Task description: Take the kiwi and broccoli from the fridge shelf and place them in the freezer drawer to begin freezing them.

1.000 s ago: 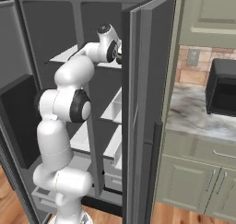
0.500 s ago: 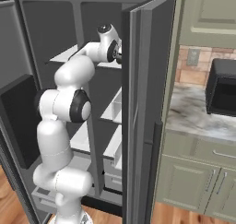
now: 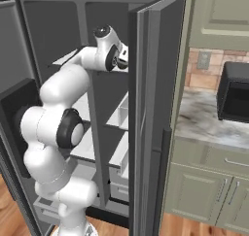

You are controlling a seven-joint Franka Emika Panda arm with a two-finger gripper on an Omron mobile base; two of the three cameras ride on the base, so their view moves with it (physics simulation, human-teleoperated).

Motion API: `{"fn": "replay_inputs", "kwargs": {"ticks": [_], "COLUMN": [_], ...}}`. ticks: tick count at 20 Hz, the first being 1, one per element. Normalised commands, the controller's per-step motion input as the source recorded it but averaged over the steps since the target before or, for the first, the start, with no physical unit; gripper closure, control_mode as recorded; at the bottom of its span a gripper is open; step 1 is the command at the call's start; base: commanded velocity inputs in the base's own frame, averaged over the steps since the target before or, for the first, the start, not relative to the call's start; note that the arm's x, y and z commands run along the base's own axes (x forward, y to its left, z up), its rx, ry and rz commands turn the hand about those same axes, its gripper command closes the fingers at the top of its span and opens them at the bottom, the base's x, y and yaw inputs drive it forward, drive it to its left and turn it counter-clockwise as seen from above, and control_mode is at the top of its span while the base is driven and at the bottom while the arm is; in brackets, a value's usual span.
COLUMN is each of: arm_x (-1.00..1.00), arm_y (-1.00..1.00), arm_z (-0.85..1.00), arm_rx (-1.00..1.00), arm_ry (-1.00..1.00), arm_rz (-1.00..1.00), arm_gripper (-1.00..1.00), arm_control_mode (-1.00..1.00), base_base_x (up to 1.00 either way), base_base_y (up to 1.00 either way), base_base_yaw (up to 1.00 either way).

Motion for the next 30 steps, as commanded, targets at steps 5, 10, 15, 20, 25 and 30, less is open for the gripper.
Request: {"fn": "replay_inputs", "kwargs": {"ticks": [5,10,15,20,25,30], "arm_x": [-1.00,-1.00,-0.74,-0.52,-0.08,0.02], "arm_y": [0.35,0.57,0.84,0.81,0.75,0.55], "arm_z": [-0.18,-0.05,0.00,-0.25,-0.30,-0.58], "arm_rx": [0.00,0.00,0.00,0.00,0.00,0.00], "arm_ry": [-0.08,0.00,0.16,0.16,0.20,0.16], "arm_rz": [0.00,0.00,0.04,0.10,0.08,0.09], "arm_gripper": [1.00,1.00,1.00,1.00,1.00,1.00], "arm_control_mode": [-1.00,-1.00,-1.00,-1.00,-1.00,-1.00], "base_base_x": [0.00,0.00,0.00,0.00,0.00,0.00], "base_base_y": [0.00,0.00,0.00,0.00,0.00,0.00], "base_base_yaw": [0.00,0.00,0.00,0.00,0.00,0.00]}}
